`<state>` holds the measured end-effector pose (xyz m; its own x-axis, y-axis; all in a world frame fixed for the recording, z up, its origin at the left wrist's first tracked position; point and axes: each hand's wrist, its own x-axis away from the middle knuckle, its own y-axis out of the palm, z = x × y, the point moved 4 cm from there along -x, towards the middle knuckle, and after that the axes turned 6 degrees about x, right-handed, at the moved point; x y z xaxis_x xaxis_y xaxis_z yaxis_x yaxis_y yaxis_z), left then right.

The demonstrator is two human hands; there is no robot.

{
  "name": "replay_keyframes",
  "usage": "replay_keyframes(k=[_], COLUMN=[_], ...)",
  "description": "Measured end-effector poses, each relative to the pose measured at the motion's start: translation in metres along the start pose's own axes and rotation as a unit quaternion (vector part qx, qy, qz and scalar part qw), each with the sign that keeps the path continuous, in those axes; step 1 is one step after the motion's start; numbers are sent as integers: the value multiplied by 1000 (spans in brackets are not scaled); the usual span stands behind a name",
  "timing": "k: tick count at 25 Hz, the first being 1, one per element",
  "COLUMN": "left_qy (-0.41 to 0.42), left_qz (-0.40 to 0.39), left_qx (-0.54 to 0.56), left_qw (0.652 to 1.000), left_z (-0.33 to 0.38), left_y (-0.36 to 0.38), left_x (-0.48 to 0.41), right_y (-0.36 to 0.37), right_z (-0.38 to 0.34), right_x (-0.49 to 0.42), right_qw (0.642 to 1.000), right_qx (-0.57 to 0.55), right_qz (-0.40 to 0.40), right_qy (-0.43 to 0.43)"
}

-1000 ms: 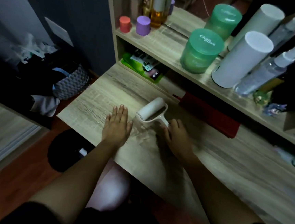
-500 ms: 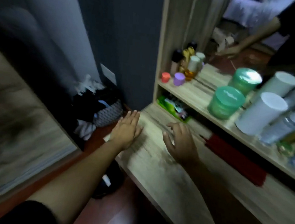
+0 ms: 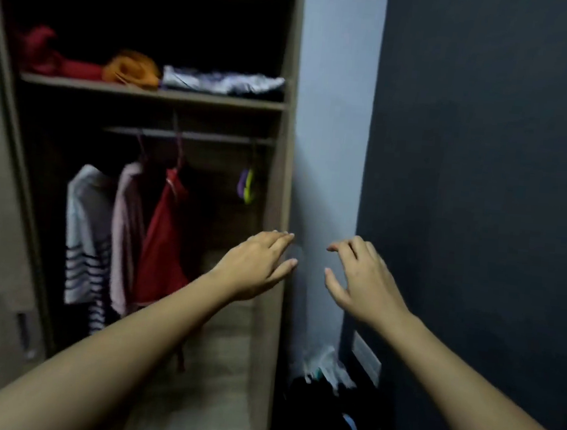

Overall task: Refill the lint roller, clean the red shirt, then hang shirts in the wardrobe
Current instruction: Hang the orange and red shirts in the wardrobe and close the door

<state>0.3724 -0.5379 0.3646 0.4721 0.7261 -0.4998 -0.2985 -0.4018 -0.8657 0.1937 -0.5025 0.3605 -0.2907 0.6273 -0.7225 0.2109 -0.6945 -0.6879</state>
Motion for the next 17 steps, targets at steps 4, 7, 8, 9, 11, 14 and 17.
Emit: replay_keyframes(k=[4,7,8,9,11,14,17], left_qy=[13,9,9,12,16,20,28], left_qz=[67,99,107,116,140,181,213], left_qx=[-72,-92,-94,-94,-85,-100,-152], left_qw=[995,991,990,989,986,978,965], left_z=[-102,-166,-183,-196,-218,-248,-279], left_y=[-81,-117,-125,-130,-139,-152,-168], left_x=[-10,-21,-25,-30,-41,-63,-91], right_y=[13,30,37,44,56,67,74], right_z=[-71,-111,-121,-128,-134,-128,-125], right_x=[-114,-174,-190,-201,-225,-269,-318], right_qw=[996,995,995,994,993,992,986], right_qx=[18,13,5,2,10,17,42], right_qz=[47,74,77,76,77,97,126], right_qy=[-70,-69,-68,-73,-86,-83,-98])
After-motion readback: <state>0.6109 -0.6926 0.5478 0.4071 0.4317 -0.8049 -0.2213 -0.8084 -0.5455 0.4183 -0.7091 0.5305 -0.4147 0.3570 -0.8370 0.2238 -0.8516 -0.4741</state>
